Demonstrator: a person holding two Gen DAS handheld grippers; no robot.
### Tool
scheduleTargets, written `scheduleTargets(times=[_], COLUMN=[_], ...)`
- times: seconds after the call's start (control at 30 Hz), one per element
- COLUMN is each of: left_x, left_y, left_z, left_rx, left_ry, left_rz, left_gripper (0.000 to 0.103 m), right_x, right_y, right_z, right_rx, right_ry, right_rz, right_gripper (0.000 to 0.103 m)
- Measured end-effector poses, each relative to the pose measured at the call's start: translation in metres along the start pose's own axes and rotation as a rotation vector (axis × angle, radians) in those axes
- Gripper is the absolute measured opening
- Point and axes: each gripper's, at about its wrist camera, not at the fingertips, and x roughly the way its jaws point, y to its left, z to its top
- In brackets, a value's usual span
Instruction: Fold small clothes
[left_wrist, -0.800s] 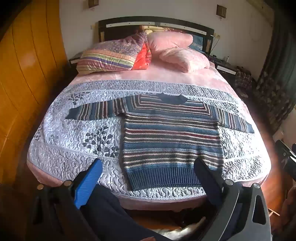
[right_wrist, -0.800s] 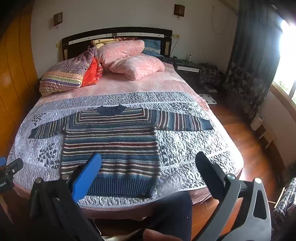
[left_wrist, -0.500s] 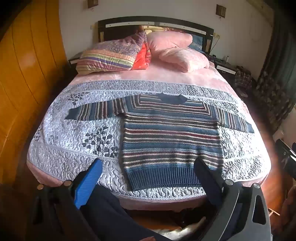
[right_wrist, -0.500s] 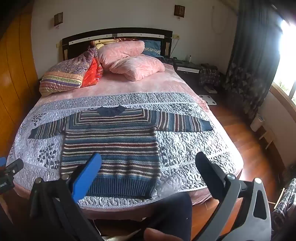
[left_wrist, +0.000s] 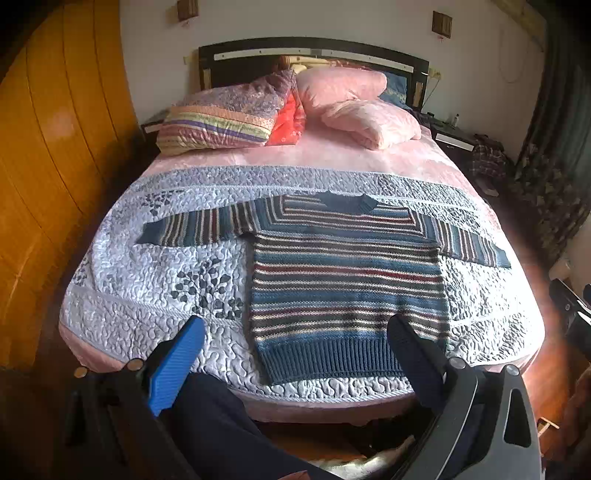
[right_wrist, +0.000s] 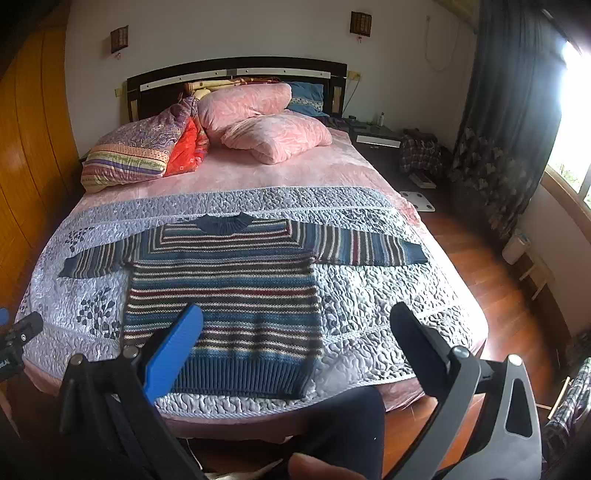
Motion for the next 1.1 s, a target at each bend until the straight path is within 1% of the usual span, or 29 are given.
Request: scheduleTargets(times=[1.1], left_x=[-0.0062], left_y=[0.0062], left_z=[0.0012], left_rx=[-0.011], left_ry=[-0.016], left_rz=[0.009], left_gripper=[0.099], right_x=[-0.0001], right_y=[0.0003], right_z=[0.0033], right_rx=[-0.003], right_ry=[-0.004], right_rz=[-0.003], right_gripper=[0.101])
